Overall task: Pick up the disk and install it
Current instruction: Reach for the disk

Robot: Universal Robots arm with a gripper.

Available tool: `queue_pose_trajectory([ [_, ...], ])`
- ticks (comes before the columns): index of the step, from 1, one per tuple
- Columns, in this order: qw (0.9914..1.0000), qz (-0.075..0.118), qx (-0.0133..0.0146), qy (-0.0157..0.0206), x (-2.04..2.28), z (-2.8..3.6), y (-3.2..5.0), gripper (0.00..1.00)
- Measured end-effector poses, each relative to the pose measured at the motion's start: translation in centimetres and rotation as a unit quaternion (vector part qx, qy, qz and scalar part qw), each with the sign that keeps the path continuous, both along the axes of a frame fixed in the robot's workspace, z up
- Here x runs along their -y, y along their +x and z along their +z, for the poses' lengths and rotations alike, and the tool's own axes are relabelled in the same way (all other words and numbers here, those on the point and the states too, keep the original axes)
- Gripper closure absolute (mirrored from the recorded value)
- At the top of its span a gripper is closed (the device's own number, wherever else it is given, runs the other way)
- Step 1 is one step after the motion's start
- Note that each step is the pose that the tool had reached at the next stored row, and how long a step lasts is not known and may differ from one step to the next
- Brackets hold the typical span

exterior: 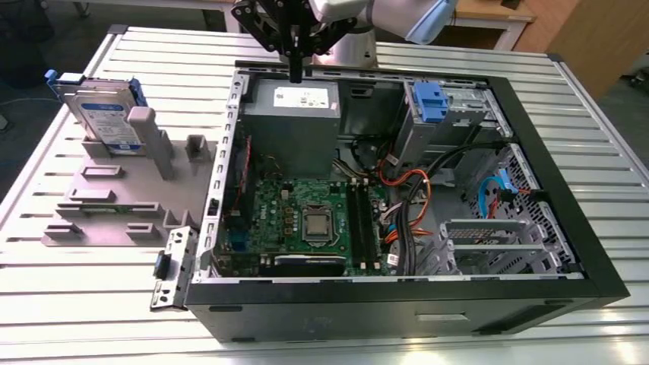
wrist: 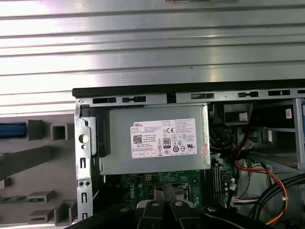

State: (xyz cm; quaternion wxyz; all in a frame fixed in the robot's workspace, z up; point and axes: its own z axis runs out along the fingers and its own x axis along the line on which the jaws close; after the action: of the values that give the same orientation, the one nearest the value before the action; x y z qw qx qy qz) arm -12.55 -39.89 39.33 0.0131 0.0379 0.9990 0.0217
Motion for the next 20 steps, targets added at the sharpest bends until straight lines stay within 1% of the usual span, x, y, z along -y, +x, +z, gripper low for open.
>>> queue_pose_trajectory([
  [8,1.00000,0.000,0.0000,0.0000,0.00,0.00,-0.20,0.89],
  [10,1.00000,0.000,0.0000,0.0000,0.00,0.00,-0.51,0.89],
  [20,1.00000,0.000,0.0000,0.0000,0.00,0.00,-0.92,0.89],
])
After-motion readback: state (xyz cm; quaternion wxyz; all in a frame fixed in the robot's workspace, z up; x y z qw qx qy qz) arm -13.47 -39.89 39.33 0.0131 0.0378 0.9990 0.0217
